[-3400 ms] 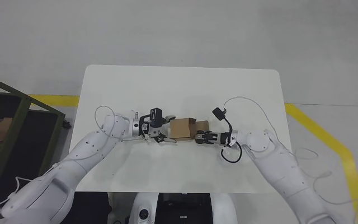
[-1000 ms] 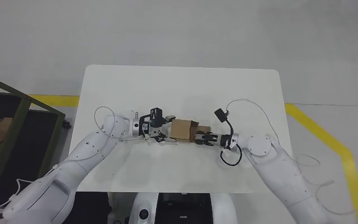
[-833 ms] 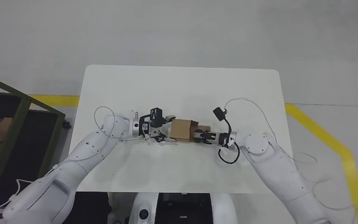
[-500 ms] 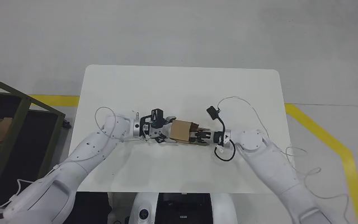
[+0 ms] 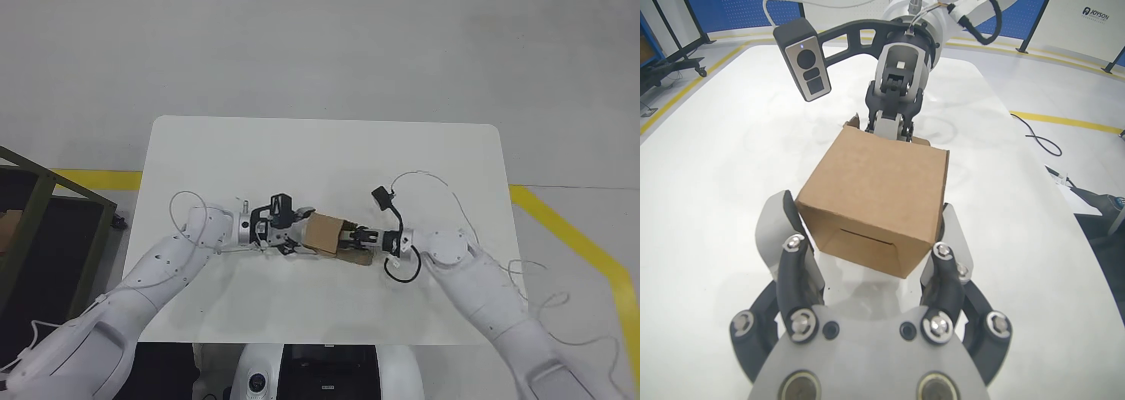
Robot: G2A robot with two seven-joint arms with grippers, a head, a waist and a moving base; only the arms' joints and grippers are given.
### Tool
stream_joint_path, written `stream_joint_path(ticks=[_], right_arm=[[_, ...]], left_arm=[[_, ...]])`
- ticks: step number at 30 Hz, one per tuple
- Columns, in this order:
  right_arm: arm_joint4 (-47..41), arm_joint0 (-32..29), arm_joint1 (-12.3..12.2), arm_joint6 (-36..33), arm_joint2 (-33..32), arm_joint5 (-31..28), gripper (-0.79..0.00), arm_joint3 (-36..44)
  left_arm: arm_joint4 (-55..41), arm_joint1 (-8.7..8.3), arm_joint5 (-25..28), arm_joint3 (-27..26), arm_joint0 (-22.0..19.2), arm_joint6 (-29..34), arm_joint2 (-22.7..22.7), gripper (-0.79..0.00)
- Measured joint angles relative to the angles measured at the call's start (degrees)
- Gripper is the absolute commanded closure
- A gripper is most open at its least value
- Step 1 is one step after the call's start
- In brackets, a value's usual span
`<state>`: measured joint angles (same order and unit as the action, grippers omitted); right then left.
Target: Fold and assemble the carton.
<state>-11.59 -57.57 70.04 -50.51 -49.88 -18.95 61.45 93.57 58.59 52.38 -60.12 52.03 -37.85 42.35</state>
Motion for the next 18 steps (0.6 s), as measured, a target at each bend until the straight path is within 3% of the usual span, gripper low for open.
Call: stream_joint_path(ticks=[9,14,18], right_arm=[[2.40,-4.94,-2.68,0.16,-6.67,0.88,0.000,6.89],[5.29,-8.30,-4.21,3.48,-11.46,3.37,0.000,11.60],[6.42,-8.12,-4.30,5.03,-12.06,5.02,0.000,12.05]], left_arm=[[0.16,-0.18,-0.04,0.02,0.32,-0.52,0.56,-0.653],[0.21,-0.20,-0.19,-0.11,0.49,-0.33,0.72,-0.656],[0.09,-0.17,0.01,-0.21,0.58,-0.14,0.76,-0.653]])
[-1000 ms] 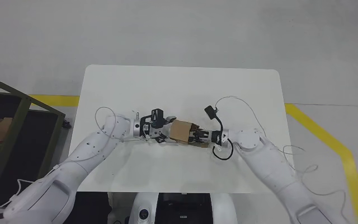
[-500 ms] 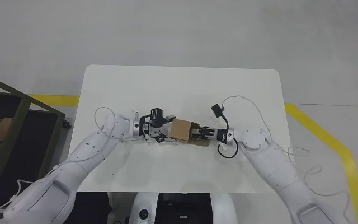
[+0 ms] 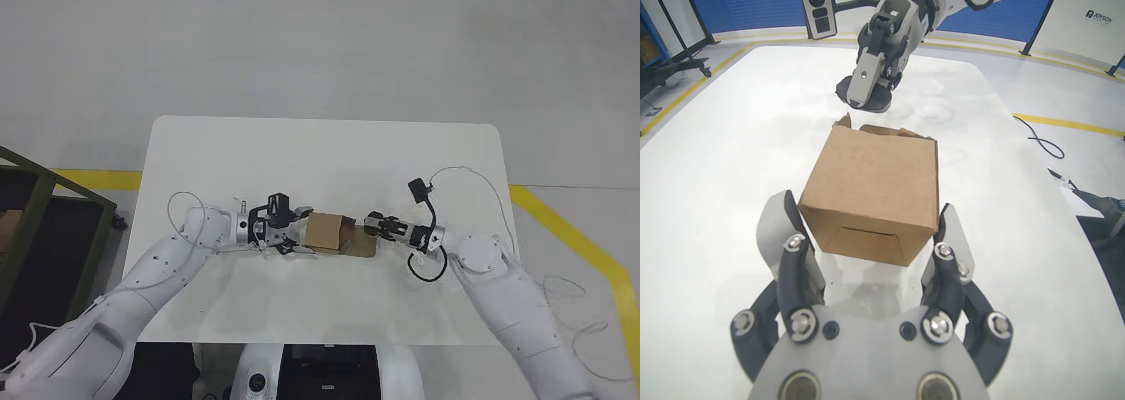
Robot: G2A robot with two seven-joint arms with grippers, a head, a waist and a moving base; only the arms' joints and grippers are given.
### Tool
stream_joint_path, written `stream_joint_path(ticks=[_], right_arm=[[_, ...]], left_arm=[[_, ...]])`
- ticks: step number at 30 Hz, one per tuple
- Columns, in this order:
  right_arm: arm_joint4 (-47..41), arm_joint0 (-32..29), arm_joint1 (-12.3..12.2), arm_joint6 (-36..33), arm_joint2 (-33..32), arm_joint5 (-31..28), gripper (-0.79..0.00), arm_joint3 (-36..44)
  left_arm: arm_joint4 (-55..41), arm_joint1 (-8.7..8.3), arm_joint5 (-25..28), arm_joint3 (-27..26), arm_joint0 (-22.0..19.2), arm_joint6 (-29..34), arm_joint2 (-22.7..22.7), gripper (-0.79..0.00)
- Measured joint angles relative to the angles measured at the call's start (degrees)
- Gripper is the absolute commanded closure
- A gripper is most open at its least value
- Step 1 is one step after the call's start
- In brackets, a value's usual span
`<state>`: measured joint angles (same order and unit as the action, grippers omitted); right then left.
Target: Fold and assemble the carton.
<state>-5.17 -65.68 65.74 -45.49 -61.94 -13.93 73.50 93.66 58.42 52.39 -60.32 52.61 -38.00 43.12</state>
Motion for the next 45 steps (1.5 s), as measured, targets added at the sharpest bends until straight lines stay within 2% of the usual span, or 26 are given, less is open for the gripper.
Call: stream_joint_path(ticks=[8,19,29,45], right_arm=[[-1.19,4.66,1.81,-1.06,4.96,-2.56,0.000,-6.36],[-2.93,6.74,3.52,-4.43,9.81,-3.64,0.000,-8.10],[-6.87,11.58,6.38,-6.26,14.89,-5.35,0.000,-14.34],[-12.85,15.78,9.84,-8.60,18.28,-10.46,0.000,-23.10]], left_arm=[[0.06,0.12,0.19,-0.19,0.06,0.25,-0.09,-0.656],[0.01,0.18,0.08,-0.27,0.23,0.33,0.08,-0.659],[0.25,0.15,0.01,-0.51,0.35,0.28,0.32,-0.665],[0.28,0.19,0.31,-0.50,0.47,0.60,0.53,-0.680]])
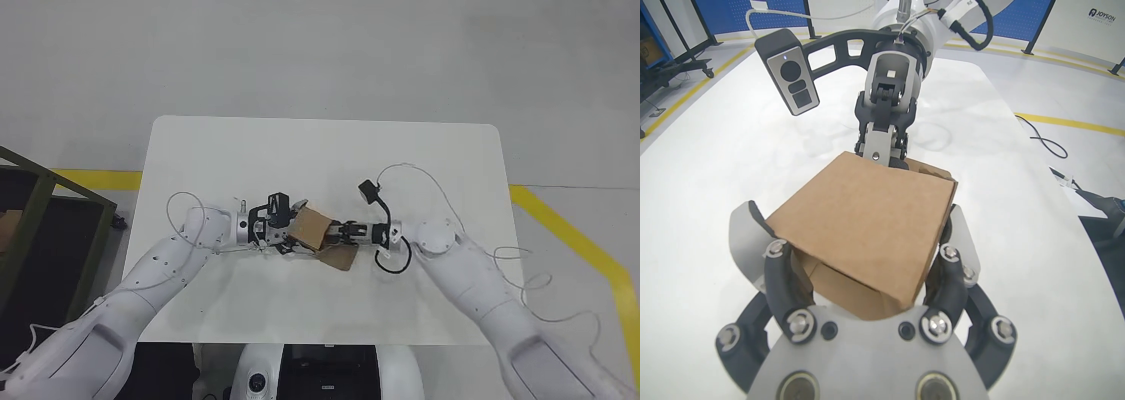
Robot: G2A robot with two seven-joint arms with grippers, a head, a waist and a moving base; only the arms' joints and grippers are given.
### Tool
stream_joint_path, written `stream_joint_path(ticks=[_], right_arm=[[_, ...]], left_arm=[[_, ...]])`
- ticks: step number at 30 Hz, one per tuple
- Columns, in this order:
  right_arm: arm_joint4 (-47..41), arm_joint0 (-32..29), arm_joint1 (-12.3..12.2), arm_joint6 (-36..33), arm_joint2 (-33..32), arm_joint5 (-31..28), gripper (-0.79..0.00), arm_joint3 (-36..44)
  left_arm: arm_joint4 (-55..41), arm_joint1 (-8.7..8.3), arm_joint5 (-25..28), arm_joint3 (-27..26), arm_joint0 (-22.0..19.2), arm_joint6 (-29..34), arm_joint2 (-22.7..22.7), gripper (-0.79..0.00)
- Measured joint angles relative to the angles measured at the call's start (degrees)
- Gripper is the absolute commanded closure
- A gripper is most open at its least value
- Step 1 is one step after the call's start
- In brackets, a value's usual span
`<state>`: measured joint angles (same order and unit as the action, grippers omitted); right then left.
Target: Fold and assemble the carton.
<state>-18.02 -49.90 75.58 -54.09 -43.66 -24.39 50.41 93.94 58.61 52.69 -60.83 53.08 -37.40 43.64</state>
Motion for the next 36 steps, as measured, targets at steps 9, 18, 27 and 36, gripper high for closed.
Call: stream_joint_path(ticks=[9,18,27,36], right_arm=[[3.89,-1.11,-1.78,2.42,-3.94,-0.79,0.000,0.29],[10.35,-8.22,-5.67,4.32,-11.32,3.63,0.000,12.98],[15.59,-15.13,-8.04,5.35,-16.07,11.92,0.000,23.46],[14.40,-17.38,-8.44,5.10,-16.97,13.94,0.000,25.99]], left_arm=[[-0.10,-0.08,0.03,0.57,0.04,-0.40,0.39,-0.683],[-0.09,-0.27,0.12,0.83,0.33,-1.09,0.86,-0.708],[0.05,-0.33,0.07,0.59,0.57,-1.11,1.02,-0.690],[-0.01,-0.16,0.01,0.30,0.64,-0.58,0.77,-0.665]])
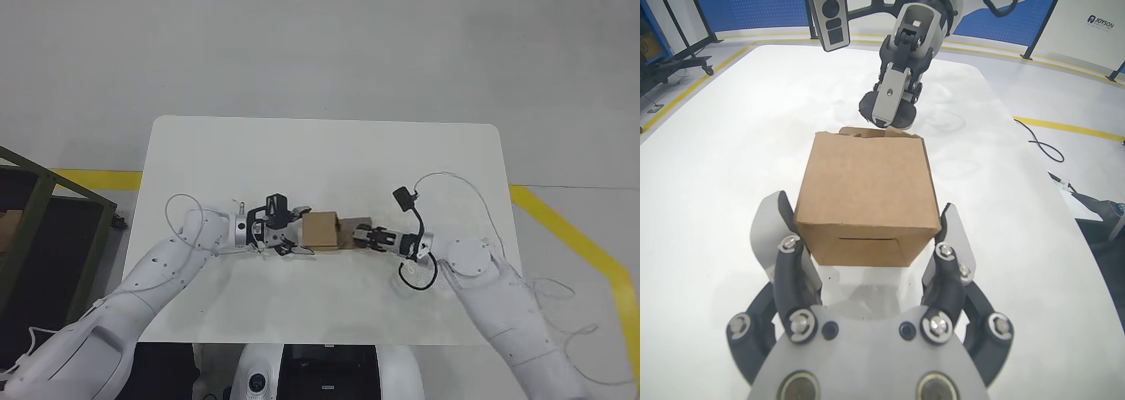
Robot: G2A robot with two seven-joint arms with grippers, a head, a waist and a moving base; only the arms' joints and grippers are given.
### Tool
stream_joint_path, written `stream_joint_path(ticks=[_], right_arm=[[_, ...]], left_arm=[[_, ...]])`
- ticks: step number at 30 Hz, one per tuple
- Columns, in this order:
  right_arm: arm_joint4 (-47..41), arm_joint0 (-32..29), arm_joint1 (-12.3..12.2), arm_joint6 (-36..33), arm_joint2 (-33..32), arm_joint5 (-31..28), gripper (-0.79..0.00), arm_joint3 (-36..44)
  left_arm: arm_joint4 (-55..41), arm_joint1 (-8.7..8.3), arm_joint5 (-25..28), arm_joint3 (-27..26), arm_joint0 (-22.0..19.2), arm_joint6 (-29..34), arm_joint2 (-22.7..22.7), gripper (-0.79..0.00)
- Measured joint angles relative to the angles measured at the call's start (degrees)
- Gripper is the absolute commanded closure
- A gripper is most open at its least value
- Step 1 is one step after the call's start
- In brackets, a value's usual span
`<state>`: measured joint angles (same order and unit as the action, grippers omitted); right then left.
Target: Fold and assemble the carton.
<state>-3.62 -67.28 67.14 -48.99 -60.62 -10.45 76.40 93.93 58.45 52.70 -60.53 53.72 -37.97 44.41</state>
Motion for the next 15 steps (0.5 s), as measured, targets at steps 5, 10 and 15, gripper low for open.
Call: stream_joint_path(ticks=[5,10,15], right_arm=[[-1.98,3.48,1.39,0.65,3.65,-0.61,0.000,-4.44],[-4.06,6.91,2.97,1.00,7.23,-1.94,0.000,-9.19],[-5.61,9.73,4.34,0.44,9.94,-4.27,0.000,-13.24]], left_arm=[[0.10,0.21,-0.05,-0.24,-0.12,0.37,-0.38,-0.653],[0.17,0.30,-0.02,-0.15,-0.25,0.32,-0.49,-0.659],[0.13,0.36,0.00,-0.02,-0.27,0.39,-0.53,-0.656]])
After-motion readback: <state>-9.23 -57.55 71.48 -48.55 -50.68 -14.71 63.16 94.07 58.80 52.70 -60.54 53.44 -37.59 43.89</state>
